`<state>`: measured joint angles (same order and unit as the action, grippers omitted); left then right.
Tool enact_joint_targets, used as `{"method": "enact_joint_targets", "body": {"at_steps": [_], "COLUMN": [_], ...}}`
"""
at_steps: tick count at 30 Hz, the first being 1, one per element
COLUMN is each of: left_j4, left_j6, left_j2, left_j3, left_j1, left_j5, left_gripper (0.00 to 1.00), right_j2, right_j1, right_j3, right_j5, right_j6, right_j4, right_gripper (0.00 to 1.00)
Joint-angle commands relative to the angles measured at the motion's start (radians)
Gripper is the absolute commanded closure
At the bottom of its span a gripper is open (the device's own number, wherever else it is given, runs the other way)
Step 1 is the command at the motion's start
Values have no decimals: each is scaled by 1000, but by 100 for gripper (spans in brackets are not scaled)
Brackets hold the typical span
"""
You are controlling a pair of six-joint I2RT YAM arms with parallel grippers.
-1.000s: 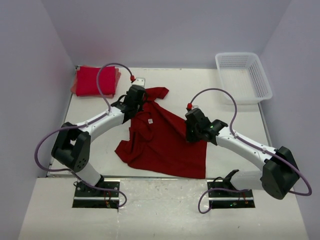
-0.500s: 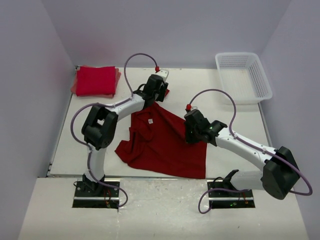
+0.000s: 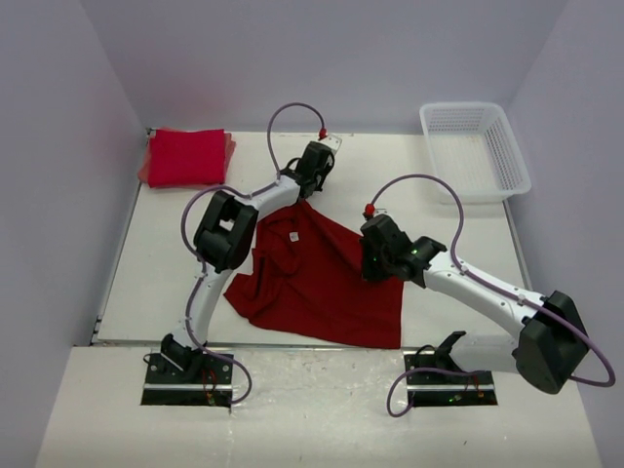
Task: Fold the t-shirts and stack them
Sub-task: Flatten out the tshirt
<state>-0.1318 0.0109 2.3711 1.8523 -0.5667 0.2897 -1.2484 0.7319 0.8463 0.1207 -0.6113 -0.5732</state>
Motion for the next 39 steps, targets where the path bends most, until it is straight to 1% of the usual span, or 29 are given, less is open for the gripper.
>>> {"method": "enact_joint_targets", "body": {"at_steps": [1, 2, 3, 5, 6, 8, 9, 11, 12, 13, 17, 18, 23, 26, 28, 29, 30, 31, 32, 33, 35, 36, 39], "left_j4": [-51, -51, -34, -8, 23, 58, 63, 67, 67, 69, 64, 60, -20, -46, -51, -51, -52, -52, -55, -58, -61, -61, -60], "left_j6": [-43, -31, -26, -22, -11, 32, 40, 69, 76, 89, 122, 132, 221, 287, 345, 363, 403, 423, 440, 486, 523, 561, 625], "left_j2": [24, 17, -12, -55, -108, -166, -227, -288, -352, -384, -539, -599, -736, -856, -913, -975, -1037, -1038, -1099, -1130, -1223, -1251, -1337], "left_j3": [64, 52, 32, -48, -79, -166, -192, -257, -277, -318, -416, -439, -560, -660, -760, -798, -873, -910, -976, -1010, -1070, -1126, -1212], "left_j1": [21, 21, 21, 21, 21, 21, 21, 19, 19, 19, 14, 14, 10, 5, -4, -10, -24, -30, -48, -59, -81, -110, -150], "left_j5": [49, 48, 49, 51, 54, 57, 58, 77, 80, 83, 106, 106, 108, 97, 76, 74, 71, 60, 62, 63, 45, 49, 42], "left_gripper": [83, 93, 100, 100, 100, 100, 100, 100, 100, 100, 100, 100, 100, 100, 100, 100, 100, 100, 100, 100, 100, 100, 100], "right_j2": [26, 21, 15, 0, -5, -13, -19, -32, -36, -36, -51, -51, -43, -33, -32, -31, -28, -26, -23, -22, -19, -17, -14], "right_j1": [4, 6, 6, 4, 6, 4, 6, 6, 6, 6, 8, 8, 9, 9, 9, 9, 8, 8, 9, 8, 9, 9, 9], "right_j3": [0, 0, 3, 5, 0, -7, -9, -10, -13, -16, -23, -23, -21, -26, -24, -27, -30, -30, -33, -33, -33, -33, -33], "right_j5": [20, 20, 19, 19, 17, 13, 8, 4, -1, -3, -10, -7, -1, 5, 8, 10, 11, 11, 4, 4, 5, 7, 8], "right_j6": [-22, -19, -19, -16, -16, -13, -13, -10, -10, -7, 2, 2, 7, 12, 13, 13, 13, 15, 15, 15, 15, 15, 16], "right_j4": [-14, -13, -11, -5, 1, 18, 22, 33, 38, 45, 65, 68, 69, 67, 64, 64, 64, 65, 67, 67, 67, 65, 65], "right_gripper": [100, 100, 100, 100, 100, 100, 100, 100, 100, 100, 100, 100, 100, 100, 100, 100, 100, 100, 100, 100, 100, 100, 100]}}
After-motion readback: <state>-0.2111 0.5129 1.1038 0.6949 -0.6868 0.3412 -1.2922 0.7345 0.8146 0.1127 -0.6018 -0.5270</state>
